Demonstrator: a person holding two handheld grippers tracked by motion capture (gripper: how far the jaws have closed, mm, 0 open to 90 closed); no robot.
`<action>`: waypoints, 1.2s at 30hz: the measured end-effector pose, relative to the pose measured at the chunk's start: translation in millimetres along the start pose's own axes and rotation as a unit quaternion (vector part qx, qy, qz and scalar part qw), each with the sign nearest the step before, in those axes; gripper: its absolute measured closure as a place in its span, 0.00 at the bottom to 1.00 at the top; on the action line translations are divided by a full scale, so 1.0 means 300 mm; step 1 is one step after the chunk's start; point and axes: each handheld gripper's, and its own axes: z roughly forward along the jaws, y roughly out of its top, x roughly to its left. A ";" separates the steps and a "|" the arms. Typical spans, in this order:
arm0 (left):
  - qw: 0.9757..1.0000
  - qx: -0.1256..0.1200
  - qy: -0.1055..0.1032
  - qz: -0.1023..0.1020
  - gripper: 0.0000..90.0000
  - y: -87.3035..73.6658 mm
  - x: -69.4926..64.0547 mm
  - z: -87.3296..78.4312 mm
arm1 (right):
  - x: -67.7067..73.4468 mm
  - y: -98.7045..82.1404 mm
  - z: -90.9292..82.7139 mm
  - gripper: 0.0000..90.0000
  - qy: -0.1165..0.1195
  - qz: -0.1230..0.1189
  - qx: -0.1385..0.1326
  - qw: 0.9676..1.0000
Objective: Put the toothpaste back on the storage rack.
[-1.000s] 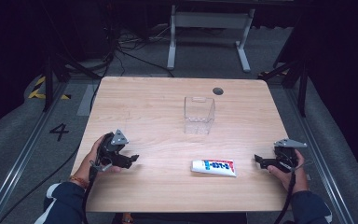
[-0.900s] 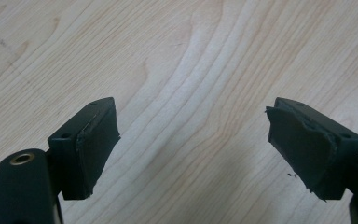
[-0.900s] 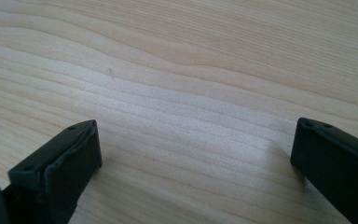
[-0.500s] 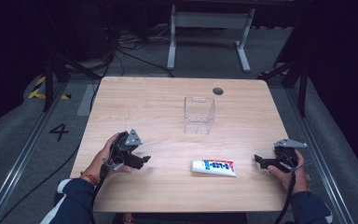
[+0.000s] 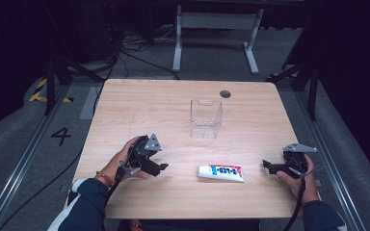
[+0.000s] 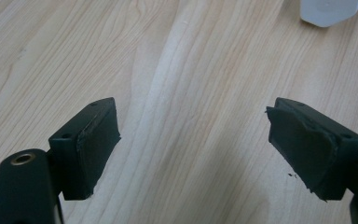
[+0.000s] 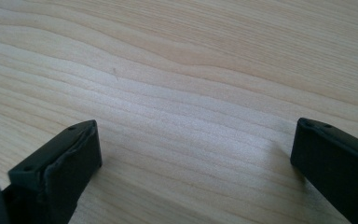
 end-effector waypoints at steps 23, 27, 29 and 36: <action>0.996 -0.011 -0.052 0.069 0.18 0.176 -0.094 0.083 | 0.001 -0.001 -0.001 0.02 0.000 0.000 0.000 1.000; 0.994 0.005 -0.064 0.092 0.18 0.213 -0.133 0.111 | 0.002 -0.001 -0.001 0.02 -0.001 0.001 0.000 1.000; 0.993 0.007 -0.067 0.095 0.18 0.223 -0.140 0.119 | 0.002 -0.001 -0.001 0.02 -0.001 0.001 0.000 1.000; 0.988 0.019 -0.088 0.125 0.18 0.289 -0.193 0.174 | 0.002 -0.001 -0.002 0.02 -0.001 0.001 0.000 1.000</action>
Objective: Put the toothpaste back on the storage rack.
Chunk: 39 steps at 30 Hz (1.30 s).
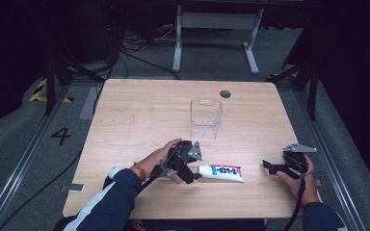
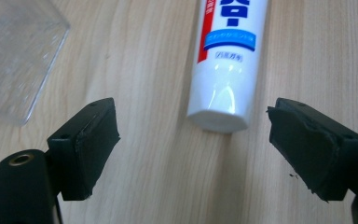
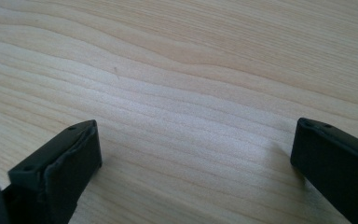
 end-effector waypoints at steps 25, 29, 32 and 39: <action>0.994 0.073 -0.060 0.063 0.22 0.200 -0.034 0.201 | 0.002 -0.002 -0.002 0.02 0.000 0.002 0.001 1.000; 0.992 0.084 -0.065 0.067 0.23 0.219 -0.033 0.218 | 0.002 -0.002 -0.002 0.02 0.000 0.002 0.001 1.000; 0.991 0.097 -0.067 0.069 0.23 0.231 -0.031 0.239 | 0.002 -0.002 -0.002 0.02 0.000 0.002 0.001 1.000; 0.990 0.097 -0.084 0.053 0.24 0.257 -0.014 0.265 | 0.002 -0.002 -0.002 0.02 0.000 0.001 0.001 1.000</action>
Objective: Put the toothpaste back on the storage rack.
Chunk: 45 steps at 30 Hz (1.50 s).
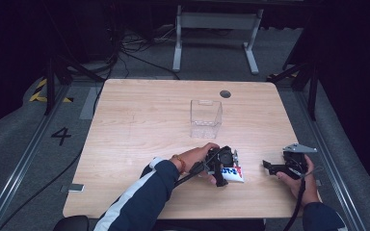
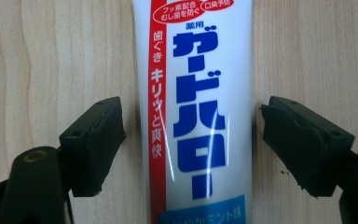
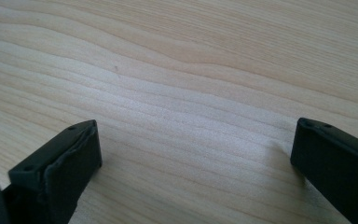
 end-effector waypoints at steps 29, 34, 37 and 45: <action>0.999 -0.026 0.001 -0.029 0.67 -0.017 0.008 -0.083 | -0.001 0.000 0.000 0.02 0.002 -0.003 0.000 1.000; 0.998 -0.050 0.005 -0.038 0.69 -0.062 0.014 -0.133 | -0.001 0.000 0.000 0.02 0.002 -0.003 -0.001 1.000; 0.997 -0.063 0.013 -0.040 0.70 -0.081 0.014 -0.156 | -0.001 0.000 0.000 0.02 0.002 -0.003 -0.001 1.000; 0.990 -0.121 0.033 -0.065 0.72 -0.146 0.024 -0.247 | -0.001 0.000 -0.001 0.02 0.002 -0.003 0.000 1.000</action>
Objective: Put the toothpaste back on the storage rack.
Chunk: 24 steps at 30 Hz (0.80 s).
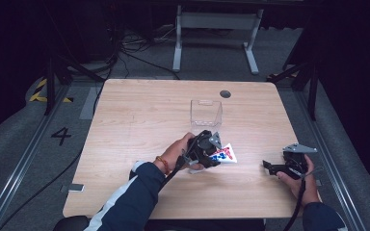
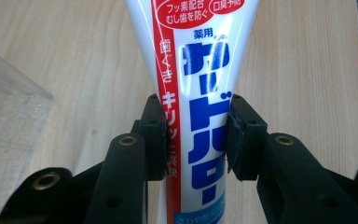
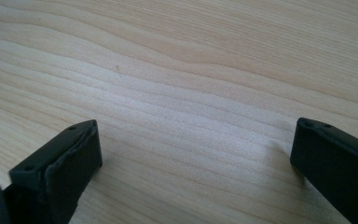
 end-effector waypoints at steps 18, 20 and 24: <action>0.995 -0.090 0.025 -0.018 0.73 -0.014 0.045 -0.146 | 0.000 0.000 0.000 0.02 0.000 0.000 0.000 1.000; 0.995 -0.098 0.029 -0.018 0.73 -0.009 0.050 -0.164 | 0.000 0.000 0.000 0.02 0.000 0.000 0.000 1.000; 0.992 -0.117 0.035 -0.020 0.73 0.002 0.065 -0.201 | 0.000 0.000 0.000 0.02 0.000 0.000 0.000 1.000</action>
